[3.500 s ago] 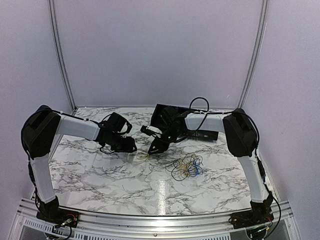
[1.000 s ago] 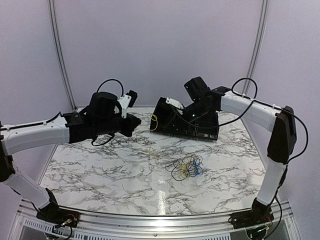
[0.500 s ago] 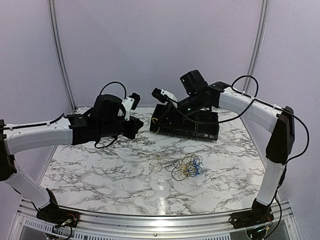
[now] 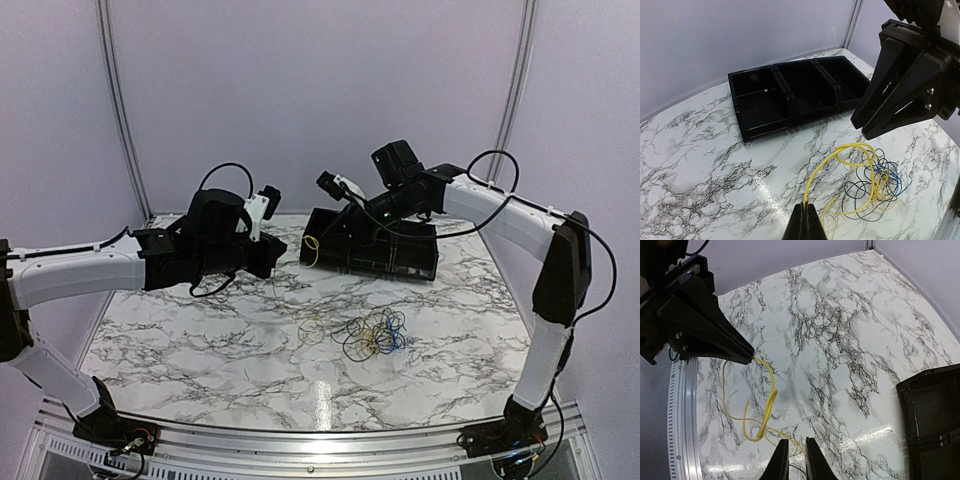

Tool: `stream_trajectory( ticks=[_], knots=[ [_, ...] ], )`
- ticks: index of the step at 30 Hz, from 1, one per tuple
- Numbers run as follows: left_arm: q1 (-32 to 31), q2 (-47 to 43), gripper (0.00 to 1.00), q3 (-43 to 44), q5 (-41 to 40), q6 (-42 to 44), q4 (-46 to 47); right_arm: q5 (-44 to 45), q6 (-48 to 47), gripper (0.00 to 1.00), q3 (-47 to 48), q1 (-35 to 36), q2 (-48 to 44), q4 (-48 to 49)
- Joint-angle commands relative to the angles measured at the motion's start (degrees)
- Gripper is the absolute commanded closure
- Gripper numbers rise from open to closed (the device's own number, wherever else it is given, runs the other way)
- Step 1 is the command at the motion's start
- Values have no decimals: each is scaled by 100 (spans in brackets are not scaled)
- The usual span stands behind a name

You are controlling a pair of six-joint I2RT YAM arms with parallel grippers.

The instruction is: Untangle the cables

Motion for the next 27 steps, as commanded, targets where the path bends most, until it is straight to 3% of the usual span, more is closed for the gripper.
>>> stream_trajectory(
  ticks=[1, 4, 9, 13, 27],
  knots=[
    [-38, 25, 100, 73, -34, 73, 110, -265, 46, 86, -5, -11, -162, 115],
    [-52, 21, 100, 81, -50, 62, 114, -304, 23, 82, 5, 26, -138, 93],
    [-81, 46, 100, 99, -83, 88, 114, -936, 15, 64, 38, 22, -146, -40],
    [-96, 45, 100, 112, -78, 114, 114, -1081, 103, 59, -27, 50, -141, -53],
    [-123, -25, 100, 29, -89, 115, 308, -848, 226, 83, -47, 58, -8, 46]
  ],
)
